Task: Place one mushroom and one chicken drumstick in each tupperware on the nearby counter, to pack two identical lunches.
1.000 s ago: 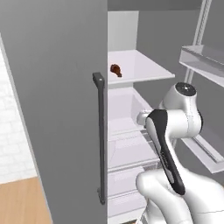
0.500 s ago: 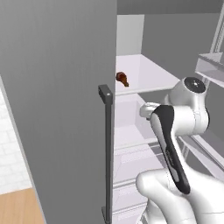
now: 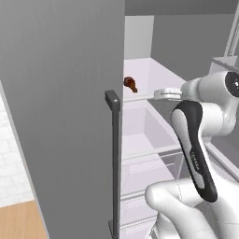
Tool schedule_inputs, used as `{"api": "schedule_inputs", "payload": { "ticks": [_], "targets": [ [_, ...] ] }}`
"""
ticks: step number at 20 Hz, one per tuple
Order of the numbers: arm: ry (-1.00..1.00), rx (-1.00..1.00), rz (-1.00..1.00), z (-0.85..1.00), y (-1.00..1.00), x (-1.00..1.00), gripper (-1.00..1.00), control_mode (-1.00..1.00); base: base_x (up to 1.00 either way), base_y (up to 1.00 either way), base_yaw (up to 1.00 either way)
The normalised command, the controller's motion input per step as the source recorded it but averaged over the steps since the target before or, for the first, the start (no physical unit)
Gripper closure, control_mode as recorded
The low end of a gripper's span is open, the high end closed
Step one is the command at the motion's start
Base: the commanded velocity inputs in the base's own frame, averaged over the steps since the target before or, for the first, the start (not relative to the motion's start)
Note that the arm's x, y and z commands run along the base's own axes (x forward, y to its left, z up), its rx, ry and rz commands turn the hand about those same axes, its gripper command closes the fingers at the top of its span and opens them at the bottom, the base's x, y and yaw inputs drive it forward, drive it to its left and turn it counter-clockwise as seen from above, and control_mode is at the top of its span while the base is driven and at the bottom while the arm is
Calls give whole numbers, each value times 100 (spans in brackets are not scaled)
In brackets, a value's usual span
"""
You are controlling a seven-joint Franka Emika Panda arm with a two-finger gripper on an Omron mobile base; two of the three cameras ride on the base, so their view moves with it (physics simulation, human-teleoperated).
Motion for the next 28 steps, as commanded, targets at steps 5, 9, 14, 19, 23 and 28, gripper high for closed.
{"api": "schedule_inputs", "payload": {
  "ticks": [5,9,14,19,23,28],
  "targets": [
    [43,-22,9,58,18,62,-100,-100,0,0,0],
    [-1,-6,3,-17,4,6,-100,-100,0,0,0],
    [-3,3,1,-13,14,80,-100,-100,0,0,0],
    [1,18,15,-1,0,73,-100,-100,0,0,0],
    [0,6,4,-9,47,53,-100,-100,0,0,0],
    [1,-8,0,-25,77,48,-100,-100,0,0,0]
  ]
}}
